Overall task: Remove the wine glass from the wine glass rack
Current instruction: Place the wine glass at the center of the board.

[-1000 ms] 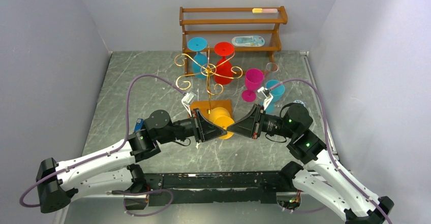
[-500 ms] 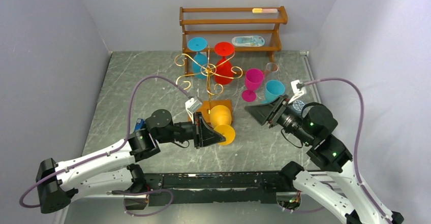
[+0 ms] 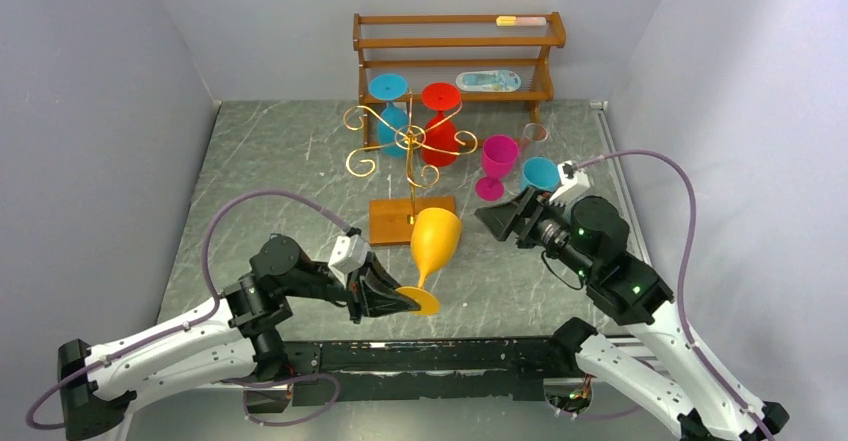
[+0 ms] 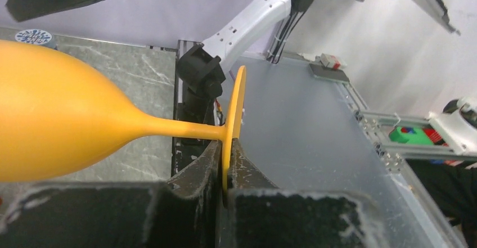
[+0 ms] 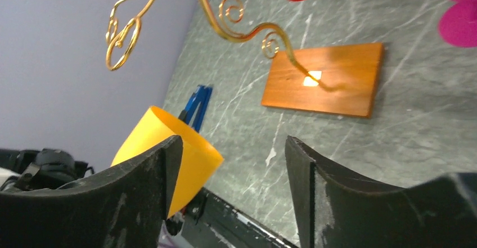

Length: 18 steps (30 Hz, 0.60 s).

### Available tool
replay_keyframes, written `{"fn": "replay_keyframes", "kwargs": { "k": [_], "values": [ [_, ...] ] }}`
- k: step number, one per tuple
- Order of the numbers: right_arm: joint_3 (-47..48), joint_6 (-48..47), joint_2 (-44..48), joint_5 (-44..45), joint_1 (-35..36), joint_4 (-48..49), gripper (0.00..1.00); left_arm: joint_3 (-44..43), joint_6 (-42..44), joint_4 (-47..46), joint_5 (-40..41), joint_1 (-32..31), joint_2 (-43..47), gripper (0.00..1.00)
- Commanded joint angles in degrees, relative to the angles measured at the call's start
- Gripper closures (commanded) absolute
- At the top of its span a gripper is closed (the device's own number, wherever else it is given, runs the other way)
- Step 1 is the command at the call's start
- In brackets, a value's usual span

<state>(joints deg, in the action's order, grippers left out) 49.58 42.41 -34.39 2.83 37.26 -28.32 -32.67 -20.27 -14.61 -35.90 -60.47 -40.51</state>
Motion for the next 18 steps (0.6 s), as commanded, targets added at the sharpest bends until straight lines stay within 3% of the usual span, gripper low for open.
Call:
{"fn": "replay_keyframes", "kwargs": {
  "k": [1, 8, 12, 15, 17, 18],
  "values": [
    [-1.9, 1.6, 0.28, -8.53, -0.02, 6.69, 0.26, 1.11, 7.05, -0.63, -4.93, -0.09, 1.41, 0.95],
    [-2.7, 3.19, -3.25, -22.53, -3.01, 14.38, 0.19, 0.67, 13.67, 3.8, -7.9, -0.09, 3.0, 0.95],
    [-6.49, 8.23, -4.67, -39.05, -14.23, 24.96, 0.19, 0.31, 17.15, 6.41, -8.85, -0.09, 3.17, 0.95],
    [-13.92, 20.07, -6.62, -56.08, -25.36, 42.34, 0.22, -0.57, 20.64, 10.06, -10.05, -0.09, 3.2, 0.95],
    [-17.07, 25.56, -7.29, -60.73, -28.64, 51.62, 0.24, -0.96, 23.27, 11.9, -10.23, -0.09, 3.45, 0.95],
    [-16.5, 23.32, -7.47, -61.58, -28.97, 50.32, 0.25, -1.0, 24.11, 12.45, -10.31, -0.07, 3.57, 0.95]
  ]
}}
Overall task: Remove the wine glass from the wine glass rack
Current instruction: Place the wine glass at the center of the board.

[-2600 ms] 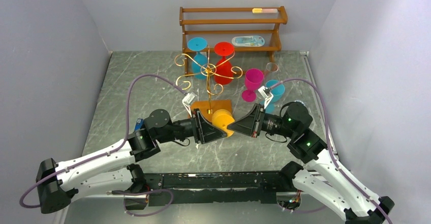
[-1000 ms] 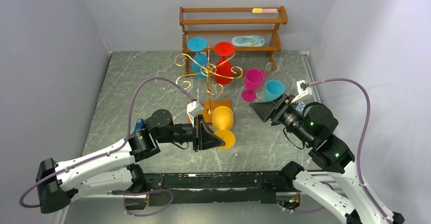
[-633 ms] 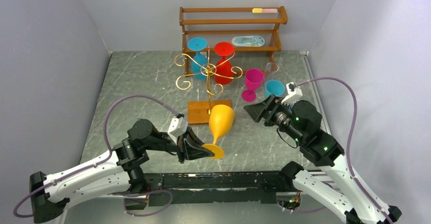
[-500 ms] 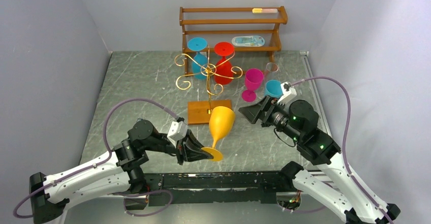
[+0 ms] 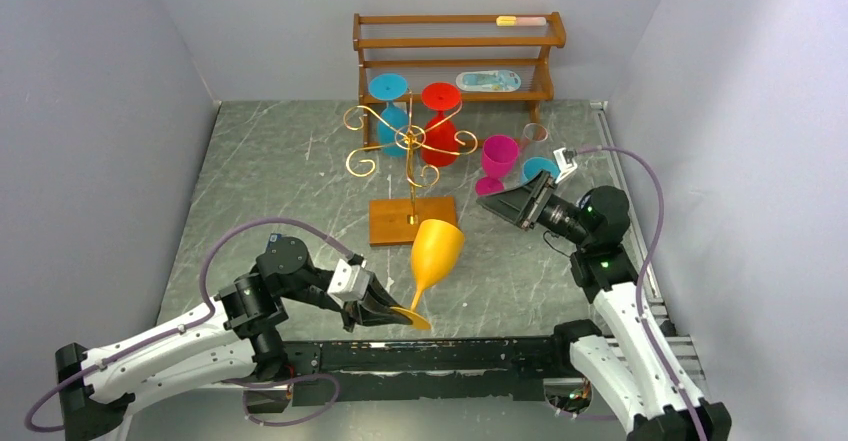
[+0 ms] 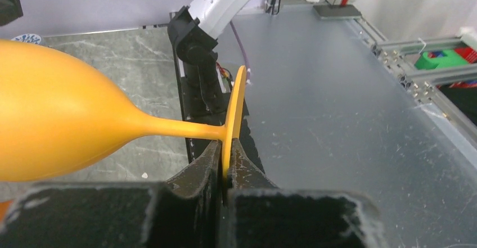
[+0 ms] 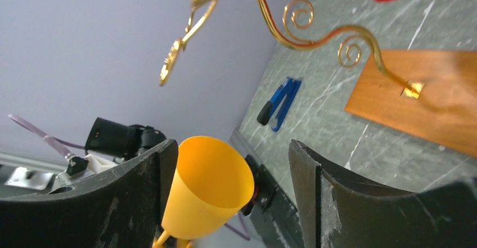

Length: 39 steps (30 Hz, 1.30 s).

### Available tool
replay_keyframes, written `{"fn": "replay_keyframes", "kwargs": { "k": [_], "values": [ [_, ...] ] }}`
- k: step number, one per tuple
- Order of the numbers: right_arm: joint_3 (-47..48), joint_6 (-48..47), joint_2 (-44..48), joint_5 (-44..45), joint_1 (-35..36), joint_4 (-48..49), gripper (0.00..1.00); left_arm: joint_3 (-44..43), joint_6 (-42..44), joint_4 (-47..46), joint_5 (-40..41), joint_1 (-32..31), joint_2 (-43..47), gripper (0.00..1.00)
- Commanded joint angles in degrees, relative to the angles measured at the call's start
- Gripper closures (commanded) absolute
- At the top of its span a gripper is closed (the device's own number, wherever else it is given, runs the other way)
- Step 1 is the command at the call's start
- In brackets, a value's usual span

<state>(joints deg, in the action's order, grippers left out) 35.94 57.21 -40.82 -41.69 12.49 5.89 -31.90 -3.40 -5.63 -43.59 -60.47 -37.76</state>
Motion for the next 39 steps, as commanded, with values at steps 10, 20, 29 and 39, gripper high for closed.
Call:
{"fn": "replay_keyframes", "kwargs": {
  "k": [10, 20, 29, 39],
  "values": [
    [1.21, 6.29, -2.72, -25.72, -3.92, 9.74, 0.29, -3.07, 9.89, 2.08, -7.41, -0.09, -3.82, 0.95],
    [6.82, -3.08, -3.96, -23.71, 0.02, -7.72, 0.36, -3.58, 13.29, -0.45, -12.7, -0.09, -5.88, 0.95],
    [7.78, 2.71, -5.41, -21.18, 9.28, -1.75, 0.43, -3.87, 13.12, -0.8, -12.1, -0.09, -4.87, 0.95],
    [7.65, 2.71, -7.04, -19.19, 17.65, 0.15, 0.58, -5.76, 14.15, 2.89, -11.18, -0.09, -4.94, 0.95]
  ]
}}
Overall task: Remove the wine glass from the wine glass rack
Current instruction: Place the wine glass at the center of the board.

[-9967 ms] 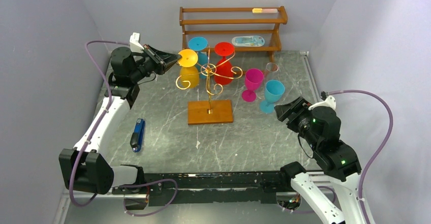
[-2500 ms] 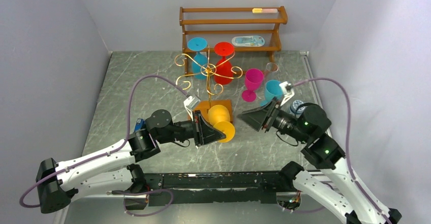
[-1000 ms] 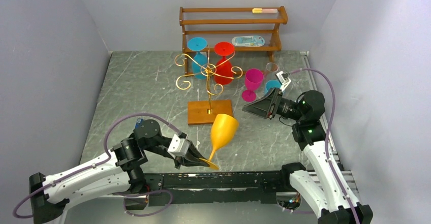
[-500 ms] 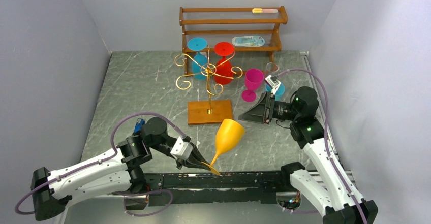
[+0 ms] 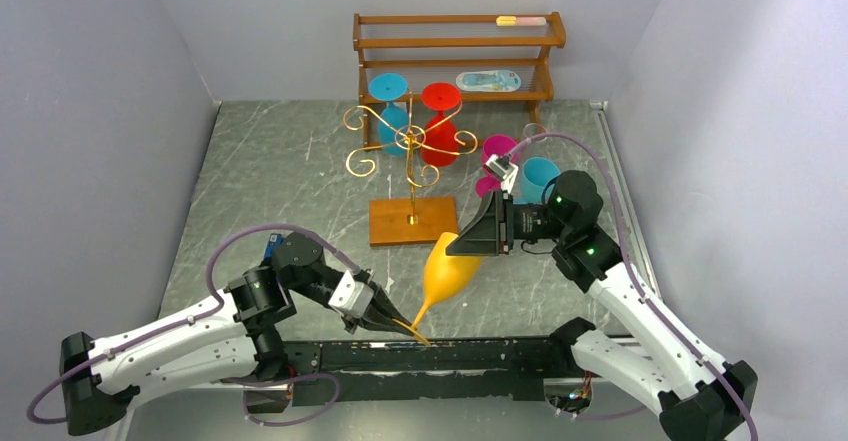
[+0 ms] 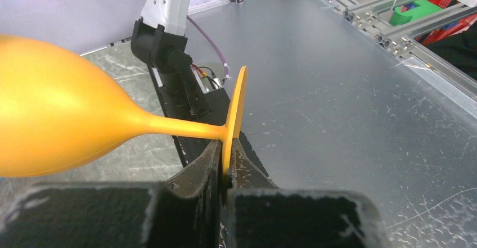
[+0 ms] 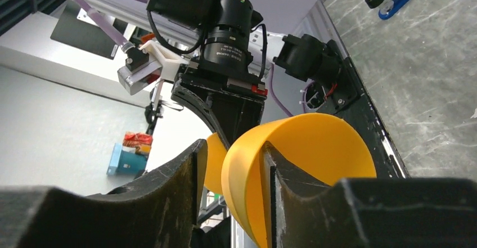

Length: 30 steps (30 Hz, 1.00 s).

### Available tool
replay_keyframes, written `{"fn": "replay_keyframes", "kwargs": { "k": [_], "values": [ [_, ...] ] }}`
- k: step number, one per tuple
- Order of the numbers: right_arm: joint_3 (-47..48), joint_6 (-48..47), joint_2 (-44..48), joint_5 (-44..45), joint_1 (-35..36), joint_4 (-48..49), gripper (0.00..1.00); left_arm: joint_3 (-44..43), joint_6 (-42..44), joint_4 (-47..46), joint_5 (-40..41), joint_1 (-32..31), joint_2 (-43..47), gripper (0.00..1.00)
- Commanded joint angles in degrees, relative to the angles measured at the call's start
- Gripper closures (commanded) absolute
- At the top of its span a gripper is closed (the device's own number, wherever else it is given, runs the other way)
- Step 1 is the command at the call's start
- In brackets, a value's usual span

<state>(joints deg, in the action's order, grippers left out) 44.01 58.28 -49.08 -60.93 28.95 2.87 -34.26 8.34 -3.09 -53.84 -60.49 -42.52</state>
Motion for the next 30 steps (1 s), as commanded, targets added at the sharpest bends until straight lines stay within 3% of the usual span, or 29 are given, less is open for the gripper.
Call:
{"fn": "replay_keyframes", "kwargs": {
  "k": [1, 6, 10, 12, 15, 19, 22, 25, 28, 30],
  "values": [
    [-0.37, 1.39, 1.65, 0.25, 1.2, 2.85, 0.6, -4.04, 2.61, 1.16, -1.22, -0.07, -0.5, 0.95],
    [-0.58, 2.21, 2.07, 1.54, 1.22, 2.76, 0.66, -4.85, 6.75, 7.22, -0.18, -0.07, -0.48, 0.95],
    [0.27, 1.34, 2.03, 3.56, 1.26, 1.08, 0.61, -5.93, 8.66, 10.53, -0.56, -0.07, -1.74, 0.95],
    [-1.14, 4.47, 2.15, 3.83, 1.21, 5.85, 0.62, -6.41, 9.54, 11.63, -0.68, -0.07, -2.91, 0.95],
    [-2.76, 8.71, 1.47, 2.8, 1.2, 11.49, 0.77, -7.22, 10.06, 12.91, 0.2, -0.07, -4.18, 0.95],
    [0.66, 1.72, 0.45, 2.77, 1.25, 1.98, 0.87, -7.04, 10.23, 12.34, 1.13, -0.07, -3.79, 0.95],
    [1.14, 1.34, 0.21, 2.11, 1.21, 1.93, 0.91, -6.49, 10.39, 11.7, 1.56, -0.09, -3.53, 0.95],
    [-0.08, 2.79, 0.68, 2.49, 1.2, 4.05, 1.0, -6.26, 9.99, 11.0, 1.89, -0.07, -3.92, 0.95],
    [-0.93, 3.09, 0.91, 3.19, 1.22, 5.11, 1.0, -6.33, 9.56, 10.49, 1.75, -0.07, -4.44, 0.94],
    [-0.66, 2.2, 0.84, 3.75, 1.24, 4.22, 1.0, -6.28, 8.84, 9.71, 2.49, -0.07, -4.57, 0.84]
  ]
}}
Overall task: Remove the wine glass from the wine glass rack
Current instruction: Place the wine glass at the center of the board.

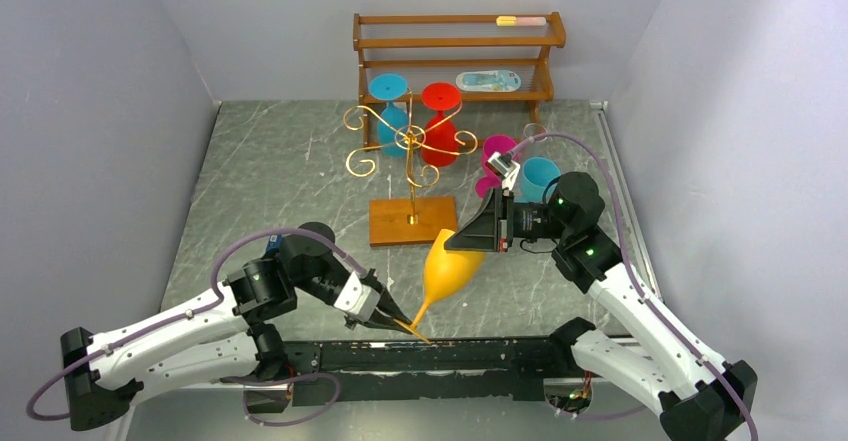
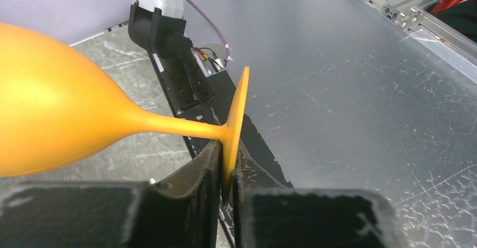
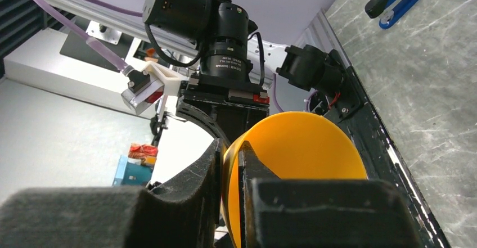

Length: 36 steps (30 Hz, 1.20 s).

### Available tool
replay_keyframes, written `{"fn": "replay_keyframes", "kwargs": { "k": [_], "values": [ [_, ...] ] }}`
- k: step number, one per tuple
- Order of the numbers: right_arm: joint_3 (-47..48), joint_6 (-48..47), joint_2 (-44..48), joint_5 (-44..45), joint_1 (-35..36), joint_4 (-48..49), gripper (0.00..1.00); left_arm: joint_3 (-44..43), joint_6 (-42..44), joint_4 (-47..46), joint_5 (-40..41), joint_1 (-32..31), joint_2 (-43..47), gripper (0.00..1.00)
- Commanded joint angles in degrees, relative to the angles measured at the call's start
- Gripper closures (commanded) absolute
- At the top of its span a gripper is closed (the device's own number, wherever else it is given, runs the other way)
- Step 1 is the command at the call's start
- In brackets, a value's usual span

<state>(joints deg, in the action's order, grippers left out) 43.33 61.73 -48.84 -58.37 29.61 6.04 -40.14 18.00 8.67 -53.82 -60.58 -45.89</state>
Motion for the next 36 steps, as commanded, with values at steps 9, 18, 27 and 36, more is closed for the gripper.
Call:
{"fn": "replay_keyframes", "kwargs": {
  "k": [9, 18, 27, 36],
  "values": [
    [1.21, -4.61, 0.5, 1.77, 0.56, -2.39, 1.0, 0.25, -1.16, -2.48, 5.41, 0.02, 0.34, 0.59],
    [4.49, -13.02, 0.94, 6.98, 0.52, -13.83, 1.0, -0.77, 1.83, 1.82, 11.69, 0.02, 3.56, 0.23],
    [6.41, -20.66, 4.6, 23.25, 0.54, -23.75, 1.0, -0.05, -2.05, -2.16, 17.55, 0.02, 7.1, 0.14],
    [10.55, -28.58, 7.74, 56.31, 0.54, -43.19, 1.0, 0.95, -11.85, -11.92, 29.57, -0.02, 7.49, 0.03]
  ]
}}
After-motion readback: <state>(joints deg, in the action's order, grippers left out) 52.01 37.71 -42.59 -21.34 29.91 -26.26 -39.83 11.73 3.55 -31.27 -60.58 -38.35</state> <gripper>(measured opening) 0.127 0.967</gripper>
